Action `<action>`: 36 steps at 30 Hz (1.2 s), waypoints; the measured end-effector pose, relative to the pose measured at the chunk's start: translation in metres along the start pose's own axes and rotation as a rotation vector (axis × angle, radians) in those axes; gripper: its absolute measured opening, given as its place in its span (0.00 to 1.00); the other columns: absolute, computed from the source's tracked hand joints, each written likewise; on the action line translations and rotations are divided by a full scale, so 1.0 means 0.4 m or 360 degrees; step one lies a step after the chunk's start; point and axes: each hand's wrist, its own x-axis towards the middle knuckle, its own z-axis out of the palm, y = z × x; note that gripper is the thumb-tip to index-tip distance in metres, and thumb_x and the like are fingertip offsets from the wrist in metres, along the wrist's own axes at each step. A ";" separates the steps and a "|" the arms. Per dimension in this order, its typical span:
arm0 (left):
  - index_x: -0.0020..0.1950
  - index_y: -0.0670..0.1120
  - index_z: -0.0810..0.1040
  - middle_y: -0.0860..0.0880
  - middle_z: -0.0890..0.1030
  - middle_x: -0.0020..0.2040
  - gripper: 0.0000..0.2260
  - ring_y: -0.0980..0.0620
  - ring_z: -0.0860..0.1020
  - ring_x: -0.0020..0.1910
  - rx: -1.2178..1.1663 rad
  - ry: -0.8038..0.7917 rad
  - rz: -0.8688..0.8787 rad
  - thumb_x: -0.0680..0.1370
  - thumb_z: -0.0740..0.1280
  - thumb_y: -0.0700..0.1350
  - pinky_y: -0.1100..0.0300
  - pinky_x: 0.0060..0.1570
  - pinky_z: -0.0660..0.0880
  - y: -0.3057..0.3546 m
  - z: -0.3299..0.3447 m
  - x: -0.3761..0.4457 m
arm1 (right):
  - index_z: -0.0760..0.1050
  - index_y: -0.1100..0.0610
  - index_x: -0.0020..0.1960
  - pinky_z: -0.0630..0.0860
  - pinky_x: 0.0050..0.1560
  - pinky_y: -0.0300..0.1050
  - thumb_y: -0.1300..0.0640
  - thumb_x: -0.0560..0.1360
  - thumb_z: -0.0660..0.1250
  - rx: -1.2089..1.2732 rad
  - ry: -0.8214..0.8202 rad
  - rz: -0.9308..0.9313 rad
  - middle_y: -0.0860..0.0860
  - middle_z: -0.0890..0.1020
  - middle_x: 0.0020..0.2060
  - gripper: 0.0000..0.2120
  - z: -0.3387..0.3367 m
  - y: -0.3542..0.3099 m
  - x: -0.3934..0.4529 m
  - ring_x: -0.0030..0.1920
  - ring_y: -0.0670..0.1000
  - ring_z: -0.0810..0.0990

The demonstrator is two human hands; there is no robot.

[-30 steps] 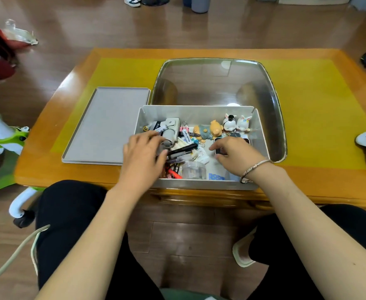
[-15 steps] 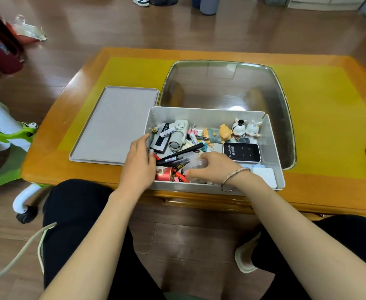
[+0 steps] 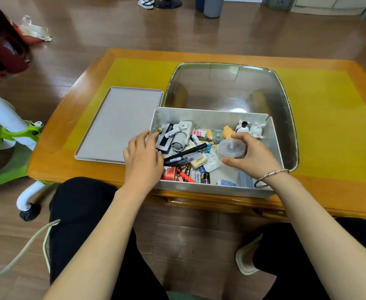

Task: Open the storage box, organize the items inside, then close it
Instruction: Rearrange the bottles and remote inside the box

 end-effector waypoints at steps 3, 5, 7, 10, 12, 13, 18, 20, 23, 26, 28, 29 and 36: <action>0.68 0.46 0.71 0.45 0.69 0.70 0.20 0.45 0.62 0.70 0.0055 0.0034 0.0142 0.76 0.66 0.42 0.47 0.64 0.62 0.014 -0.008 0.014 | 0.69 0.52 0.65 0.73 0.58 0.44 0.46 0.64 0.77 -0.0047 -0.0025 -0.0010 0.48 0.76 0.60 0.33 -0.002 -0.004 -0.003 0.58 0.49 0.75; 0.68 0.45 0.72 0.46 0.69 0.70 0.18 0.46 0.63 0.70 -0.0050 0.0011 0.0214 0.77 0.64 0.40 0.49 0.66 0.62 0.023 -0.009 0.029 | 0.71 0.50 0.64 0.74 0.54 0.41 0.44 0.62 0.77 -0.0030 -0.0271 -0.0097 0.46 0.77 0.56 0.33 0.002 -0.025 -0.009 0.52 0.47 0.77; 0.67 0.44 0.72 0.45 0.70 0.69 0.17 0.46 0.65 0.69 -0.0146 0.0018 0.0239 0.78 0.63 0.38 0.50 0.67 0.63 0.025 -0.010 0.050 | 0.73 0.46 0.60 0.76 0.51 0.38 0.39 0.61 0.75 0.0082 -0.0524 -0.0146 0.43 0.79 0.52 0.30 0.011 -0.053 -0.019 0.47 0.44 0.79; 0.68 0.44 0.72 0.45 0.70 0.69 0.18 0.45 0.65 0.68 -0.0147 -0.0003 0.0213 0.78 0.63 0.38 0.50 0.67 0.63 0.011 -0.012 0.083 | 0.78 0.45 0.50 0.75 0.48 0.36 0.33 0.66 0.64 0.0139 -0.0515 -0.0182 0.40 0.81 0.45 0.21 0.030 -0.072 -0.013 0.44 0.37 0.79; 0.69 0.46 0.71 0.46 0.68 0.70 0.19 0.45 0.64 0.69 -0.0097 -0.0021 0.0175 0.77 0.64 0.38 0.49 0.66 0.62 -0.001 -0.010 0.101 | 0.80 0.49 0.47 0.71 0.42 0.37 0.40 0.74 0.63 0.0011 -0.0321 -0.0151 0.41 0.80 0.41 0.14 0.043 -0.063 0.015 0.41 0.37 0.76; 0.69 0.46 0.70 0.46 0.68 0.70 0.20 0.45 0.63 0.69 -0.0082 -0.0035 0.0164 0.77 0.64 0.39 0.48 0.66 0.62 -0.005 -0.009 0.107 | 0.79 0.51 0.46 0.69 0.41 0.38 0.45 0.76 0.64 -0.0056 -0.0224 -0.0088 0.43 0.79 0.40 0.10 0.048 -0.058 0.030 0.41 0.40 0.76; 0.72 0.45 0.66 0.46 0.66 0.72 0.22 0.44 0.63 0.69 -0.0214 -0.0155 0.0107 0.78 0.63 0.37 0.49 0.67 0.64 -0.008 0.016 0.116 | 0.77 0.59 0.51 0.75 0.50 0.47 0.52 0.76 0.65 -0.0301 -0.0150 0.0228 0.57 0.81 0.47 0.11 0.092 -0.050 0.090 0.49 0.57 0.78; 0.72 0.44 0.65 0.46 0.65 0.72 0.23 0.44 0.64 0.69 -0.0281 -0.0162 0.0097 0.77 0.62 0.35 0.50 0.67 0.64 -0.011 0.022 0.115 | 0.75 0.58 0.54 0.76 0.53 0.51 0.50 0.76 0.65 -0.0313 -0.0126 0.0231 0.57 0.80 0.50 0.13 0.106 -0.058 0.100 0.49 0.57 0.78; 0.72 0.45 0.65 0.46 0.67 0.71 0.23 0.44 0.63 0.68 -0.0225 -0.0136 0.0109 0.77 0.61 0.35 0.49 0.66 0.63 -0.012 0.024 0.113 | 0.73 0.59 0.57 0.75 0.51 0.49 0.48 0.76 0.64 -0.0353 -0.0189 0.0283 0.57 0.78 0.51 0.17 0.122 -0.070 0.112 0.49 0.57 0.77; 0.69 0.47 0.70 0.49 0.71 0.68 0.20 0.45 0.63 0.67 -0.0011 0.0046 0.0121 0.76 0.62 0.38 0.51 0.61 0.61 -0.007 0.021 0.109 | 0.72 0.62 0.60 0.73 0.52 0.48 0.52 0.76 0.65 -0.0335 -0.0348 0.0321 0.59 0.79 0.53 0.17 0.134 -0.079 0.118 0.52 0.58 0.77; 0.65 0.46 0.74 0.48 0.75 0.64 0.17 0.46 0.65 0.64 0.0012 0.0169 0.0168 0.76 0.63 0.38 0.54 0.56 0.62 -0.003 0.018 0.102 | 0.70 0.61 0.63 0.72 0.55 0.47 0.57 0.74 0.68 -0.0293 -0.0366 0.0308 0.58 0.77 0.57 0.20 0.139 -0.076 0.116 0.55 0.57 0.76; 0.63 0.46 0.75 0.48 0.77 0.61 0.16 0.46 0.67 0.62 -0.0018 0.0204 0.0197 0.76 0.64 0.38 0.55 0.54 0.62 -0.003 0.016 0.099 | 0.70 0.60 0.64 0.72 0.56 0.46 0.58 0.73 0.69 -0.0245 -0.0356 0.0300 0.56 0.77 0.57 0.21 0.139 -0.072 0.113 0.55 0.56 0.76; 0.62 0.41 0.75 0.44 0.76 0.58 0.16 0.46 0.72 0.57 -0.0265 0.0140 0.0388 0.75 0.62 0.32 0.53 0.58 0.70 0.002 0.009 0.106 | 0.76 0.58 0.58 0.76 0.50 0.45 0.66 0.70 0.72 0.0219 -0.0172 0.0173 0.48 0.73 0.35 0.18 0.105 -0.043 0.091 0.36 0.47 0.73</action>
